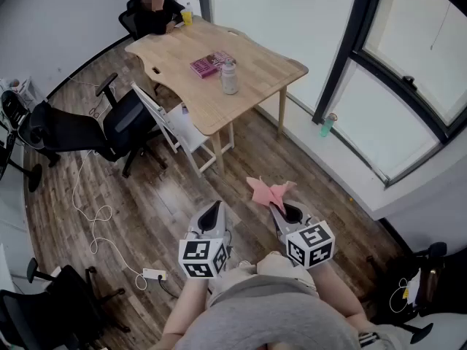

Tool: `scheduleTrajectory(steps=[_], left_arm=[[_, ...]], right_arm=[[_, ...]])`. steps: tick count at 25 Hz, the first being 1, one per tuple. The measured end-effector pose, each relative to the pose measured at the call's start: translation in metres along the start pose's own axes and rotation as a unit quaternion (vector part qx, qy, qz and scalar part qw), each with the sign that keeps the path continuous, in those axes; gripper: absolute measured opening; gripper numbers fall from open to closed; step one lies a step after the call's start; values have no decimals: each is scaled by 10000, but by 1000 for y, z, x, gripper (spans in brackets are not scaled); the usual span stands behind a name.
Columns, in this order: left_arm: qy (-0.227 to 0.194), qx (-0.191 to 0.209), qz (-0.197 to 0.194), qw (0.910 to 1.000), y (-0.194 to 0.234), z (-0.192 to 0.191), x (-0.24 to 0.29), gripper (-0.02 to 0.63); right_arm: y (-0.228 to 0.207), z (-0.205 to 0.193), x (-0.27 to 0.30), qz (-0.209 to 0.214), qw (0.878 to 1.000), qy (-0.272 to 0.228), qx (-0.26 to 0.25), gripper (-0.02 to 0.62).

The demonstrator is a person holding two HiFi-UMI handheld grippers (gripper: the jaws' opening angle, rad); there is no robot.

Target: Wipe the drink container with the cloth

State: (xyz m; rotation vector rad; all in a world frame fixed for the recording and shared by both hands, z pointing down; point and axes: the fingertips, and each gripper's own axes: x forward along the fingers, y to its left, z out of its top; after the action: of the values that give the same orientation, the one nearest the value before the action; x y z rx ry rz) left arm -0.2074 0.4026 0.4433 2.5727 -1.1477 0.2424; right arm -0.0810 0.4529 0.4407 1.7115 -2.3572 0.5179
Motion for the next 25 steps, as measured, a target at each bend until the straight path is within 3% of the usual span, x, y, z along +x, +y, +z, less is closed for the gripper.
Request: scheduleTrajectory(steps=[11,25], left_arm=[[17,75,-232,9997,-10,1,-3,0],[35,-105,-191,9998,8,4,13,1]], right_arm=[[11,2,5,57,10000,-18,-67,23],[6,7,20,118,9998,-92,152,25]])
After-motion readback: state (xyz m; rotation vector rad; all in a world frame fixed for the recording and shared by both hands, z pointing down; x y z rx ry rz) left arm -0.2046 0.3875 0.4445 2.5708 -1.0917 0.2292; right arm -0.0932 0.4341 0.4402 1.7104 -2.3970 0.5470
